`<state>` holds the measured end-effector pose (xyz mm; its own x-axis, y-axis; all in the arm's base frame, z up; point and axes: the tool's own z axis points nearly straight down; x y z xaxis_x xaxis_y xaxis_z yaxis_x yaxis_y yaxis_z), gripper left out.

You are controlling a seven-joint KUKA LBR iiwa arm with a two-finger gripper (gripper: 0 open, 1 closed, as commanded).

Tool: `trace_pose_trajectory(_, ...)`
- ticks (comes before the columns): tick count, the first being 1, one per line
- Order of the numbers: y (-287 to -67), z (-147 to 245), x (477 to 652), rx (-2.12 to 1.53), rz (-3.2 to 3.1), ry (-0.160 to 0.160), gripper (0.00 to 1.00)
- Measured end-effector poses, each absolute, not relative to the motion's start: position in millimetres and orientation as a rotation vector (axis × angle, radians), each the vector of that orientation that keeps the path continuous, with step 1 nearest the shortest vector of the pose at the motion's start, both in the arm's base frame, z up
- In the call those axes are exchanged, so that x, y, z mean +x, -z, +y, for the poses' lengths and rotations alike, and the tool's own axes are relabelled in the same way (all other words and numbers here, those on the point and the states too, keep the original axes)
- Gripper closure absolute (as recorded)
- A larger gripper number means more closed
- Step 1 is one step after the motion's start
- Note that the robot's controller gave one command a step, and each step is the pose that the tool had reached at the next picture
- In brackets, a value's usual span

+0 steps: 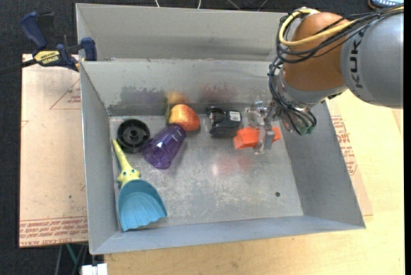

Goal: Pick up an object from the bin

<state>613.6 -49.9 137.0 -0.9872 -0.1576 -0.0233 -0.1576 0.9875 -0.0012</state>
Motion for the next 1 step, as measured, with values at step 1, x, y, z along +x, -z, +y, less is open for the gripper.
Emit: trace_pose_trajectory(1, -171.4, -49.2, 613.6, -0.247, 3.108, -0.002, 1.00)
